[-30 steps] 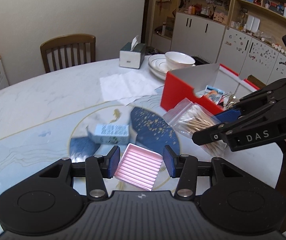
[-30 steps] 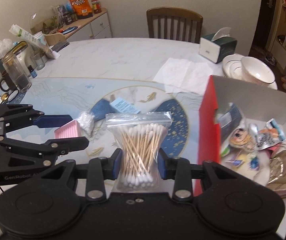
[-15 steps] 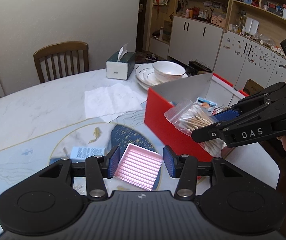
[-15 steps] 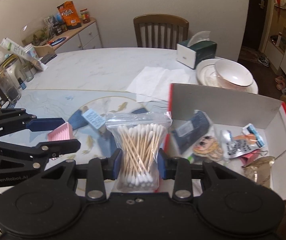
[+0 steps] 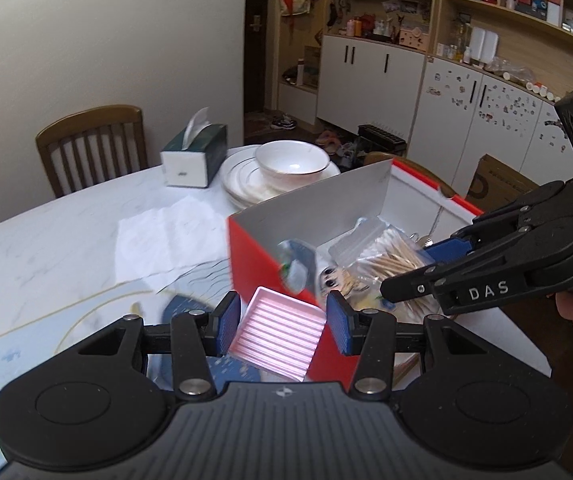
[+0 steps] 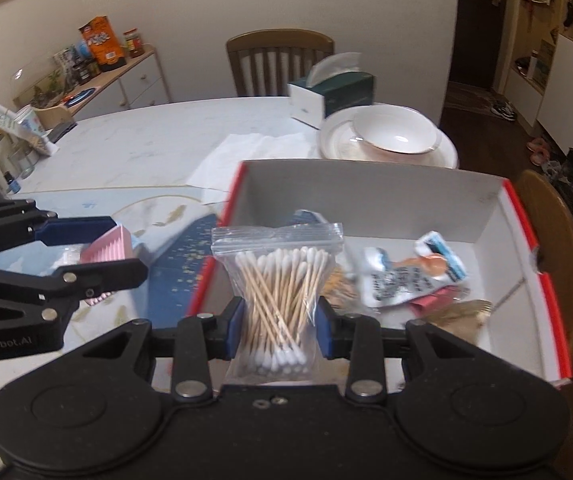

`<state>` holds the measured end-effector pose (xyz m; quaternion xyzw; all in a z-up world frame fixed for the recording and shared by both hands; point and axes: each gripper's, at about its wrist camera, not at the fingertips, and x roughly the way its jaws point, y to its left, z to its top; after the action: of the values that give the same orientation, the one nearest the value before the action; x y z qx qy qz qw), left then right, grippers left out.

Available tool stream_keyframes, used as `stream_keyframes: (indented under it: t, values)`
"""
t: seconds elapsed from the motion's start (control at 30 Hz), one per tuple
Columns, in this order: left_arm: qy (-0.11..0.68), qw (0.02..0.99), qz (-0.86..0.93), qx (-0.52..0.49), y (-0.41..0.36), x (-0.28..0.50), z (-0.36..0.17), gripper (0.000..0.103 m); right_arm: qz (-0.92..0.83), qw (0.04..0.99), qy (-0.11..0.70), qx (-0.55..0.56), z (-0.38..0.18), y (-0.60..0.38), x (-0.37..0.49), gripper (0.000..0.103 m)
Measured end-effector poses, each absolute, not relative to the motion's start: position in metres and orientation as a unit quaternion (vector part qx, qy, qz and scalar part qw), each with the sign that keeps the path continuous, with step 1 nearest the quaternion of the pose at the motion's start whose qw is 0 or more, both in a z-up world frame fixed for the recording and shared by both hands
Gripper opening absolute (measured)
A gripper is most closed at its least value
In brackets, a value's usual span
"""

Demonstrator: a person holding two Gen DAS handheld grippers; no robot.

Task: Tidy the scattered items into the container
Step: 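Carry the pink tray and cotton swab bag over the box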

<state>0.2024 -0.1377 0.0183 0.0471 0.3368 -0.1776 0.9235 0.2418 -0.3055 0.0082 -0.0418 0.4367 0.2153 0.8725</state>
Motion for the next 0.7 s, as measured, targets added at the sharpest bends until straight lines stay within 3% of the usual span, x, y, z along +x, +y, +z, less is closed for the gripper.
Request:
stream_keyframes:
  t: [0.7]
  values:
    - [0.369,0.893,-0.226,0.121,-0.239,0.257,-0.014,0.046,0.156,0.874,0.458,-0.037,-0.021,-0.365,0.300,0.035]
